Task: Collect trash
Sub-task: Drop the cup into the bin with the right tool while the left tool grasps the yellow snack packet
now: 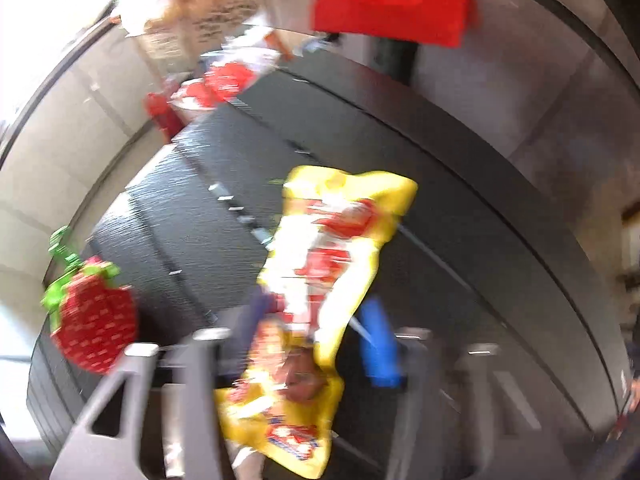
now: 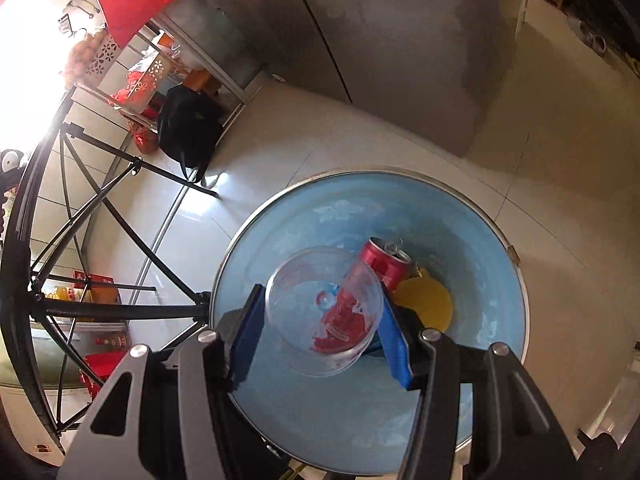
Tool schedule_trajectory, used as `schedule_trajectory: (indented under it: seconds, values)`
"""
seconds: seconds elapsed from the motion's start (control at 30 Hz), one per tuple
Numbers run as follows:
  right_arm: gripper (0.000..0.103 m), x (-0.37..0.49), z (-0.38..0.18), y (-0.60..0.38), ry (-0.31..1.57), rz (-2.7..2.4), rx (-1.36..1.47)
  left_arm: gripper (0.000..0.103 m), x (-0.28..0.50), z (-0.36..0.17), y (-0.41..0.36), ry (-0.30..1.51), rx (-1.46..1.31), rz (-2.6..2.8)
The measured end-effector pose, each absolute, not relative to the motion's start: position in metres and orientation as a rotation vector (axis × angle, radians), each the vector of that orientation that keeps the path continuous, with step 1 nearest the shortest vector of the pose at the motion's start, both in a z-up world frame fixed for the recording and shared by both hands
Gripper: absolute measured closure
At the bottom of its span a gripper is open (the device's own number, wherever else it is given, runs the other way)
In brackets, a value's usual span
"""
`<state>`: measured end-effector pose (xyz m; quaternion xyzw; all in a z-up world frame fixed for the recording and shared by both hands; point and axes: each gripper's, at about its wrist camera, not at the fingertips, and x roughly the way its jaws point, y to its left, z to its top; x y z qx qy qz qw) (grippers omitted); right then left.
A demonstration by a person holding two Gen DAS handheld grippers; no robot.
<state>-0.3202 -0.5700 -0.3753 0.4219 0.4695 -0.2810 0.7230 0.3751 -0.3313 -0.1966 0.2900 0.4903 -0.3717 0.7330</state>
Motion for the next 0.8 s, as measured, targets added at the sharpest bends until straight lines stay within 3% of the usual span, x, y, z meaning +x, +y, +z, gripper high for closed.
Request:
schedule_trajectory:
  seconds: [0.13, 0.5, 0.63, 0.8]
  values:
    - [0.049, -0.323, -0.376, -0.569, 1.024, -0.624, 0.944, 0.081, 0.368, -0.193, -0.325, 1.052, 0.630, -0.798]
    - [0.047, -0.325, -0.404, -0.562, 1.118, -0.646, 0.929, 0.083, 0.337, -0.168, -0.309, 0.979, 0.495, -0.873]
    - [0.017, -0.324, -0.421, -0.562, 1.150, -0.685, 0.930, 0.084, 0.319, -0.140, -0.299, 0.908, 0.408, -0.932]
    - [0.017, -0.333, -0.418, -0.561, 1.116, -0.708, 0.928, 0.084, 0.281, -0.094, -0.283, 0.816, 0.304, -1.024]
